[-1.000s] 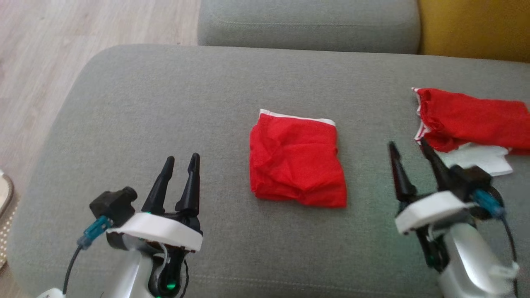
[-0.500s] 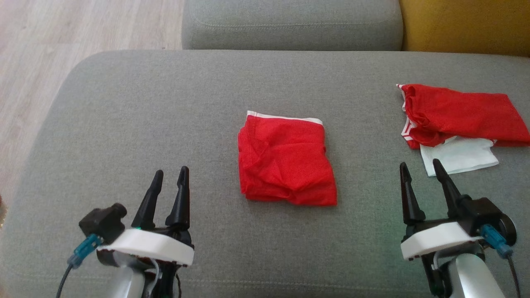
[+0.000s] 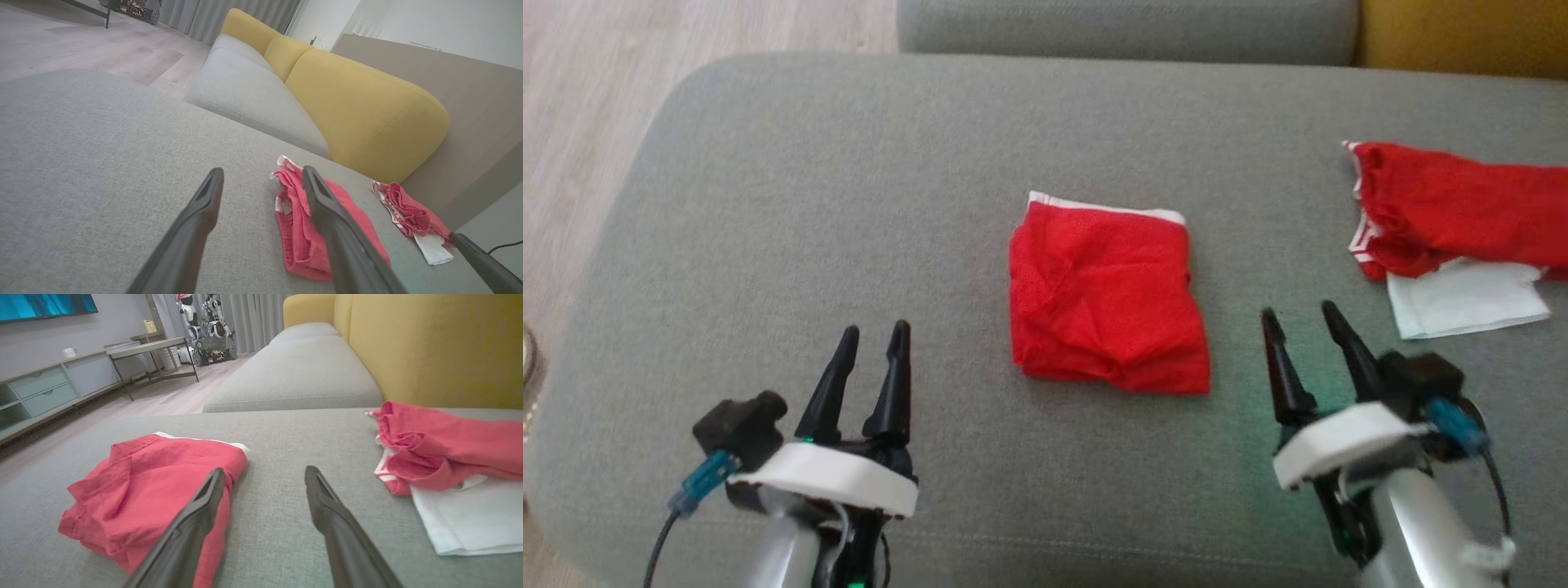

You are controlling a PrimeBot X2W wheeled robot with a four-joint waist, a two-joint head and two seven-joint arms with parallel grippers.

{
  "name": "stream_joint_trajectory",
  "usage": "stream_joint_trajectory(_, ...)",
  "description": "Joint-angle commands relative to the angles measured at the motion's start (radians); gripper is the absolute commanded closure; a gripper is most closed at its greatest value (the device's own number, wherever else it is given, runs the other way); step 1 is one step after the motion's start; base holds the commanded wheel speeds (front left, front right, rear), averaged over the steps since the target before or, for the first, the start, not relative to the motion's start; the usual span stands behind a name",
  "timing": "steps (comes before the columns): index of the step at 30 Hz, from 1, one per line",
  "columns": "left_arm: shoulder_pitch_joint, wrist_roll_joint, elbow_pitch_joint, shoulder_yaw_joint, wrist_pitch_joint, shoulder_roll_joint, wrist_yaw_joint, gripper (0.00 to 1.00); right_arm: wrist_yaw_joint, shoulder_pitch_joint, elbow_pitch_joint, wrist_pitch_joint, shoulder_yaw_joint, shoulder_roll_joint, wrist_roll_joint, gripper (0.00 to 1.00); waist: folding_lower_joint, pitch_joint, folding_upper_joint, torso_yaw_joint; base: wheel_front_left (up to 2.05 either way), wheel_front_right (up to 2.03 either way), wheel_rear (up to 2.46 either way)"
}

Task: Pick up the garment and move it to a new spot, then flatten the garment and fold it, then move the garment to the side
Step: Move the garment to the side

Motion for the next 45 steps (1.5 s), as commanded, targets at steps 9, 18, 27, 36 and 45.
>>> stream_joint_trajectory(9, -0.104, 0.000, -0.021, -0.021, -0.012, 0.008, -0.006, 0.00, 0.007, -0.206, 0.194, 0.062, 0.096, 0.003, 0.142, 0.00, 0.0000, 0.088, -0.0001, 0.094, 0.00, 0.00, 0.00)
stream_joint_trajectory(18, -0.123, 0.001, -0.010, -0.027, -0.012, 0.008, -0.006, 0.00, 0.007, -0.323, 0.408, 0.076, 0.169, 0.003, 0.238, 0.00, 0.0000, 0.110, -0.0001, 0.134, 0.00, 0.00, 0.00)
stream_joint_trajectory(27, -0.120, -0.003, -0.020, -0.017, -0.012, 0.008, -0.006, 0.00, 0.007, -0.431, 0.513, -0.054, 0.208, -0.027, -0.018, 1.00, 0.0000, 0.090, -0.0001, 0.084, 0.00, 0.00, 0.00)
stream_joint_trajectory(36, -0.152, 0.004, -0.066, -0.026, -0.012, 0.008, -0.006, 0.00, 0.007, -0.541, 0.397, -0.035, 0.277, -0.149, -0.210, 1.00, 0.0000, 0.128, -0.0001, -0.057, 0.00, 0.00, 0.00)
stream_joint_trajectory(45, -0.208, 0.010, -0.102, -0.050, -0.012, 0.031, -0.006, 0.00, 0.007, -0.652, 0.271, 0.110, 0.328, -0.332, -0.154, 1.00, 0.0000, 0.235, -0.0001, -0.177, 0.00, 0.00, 0.00)
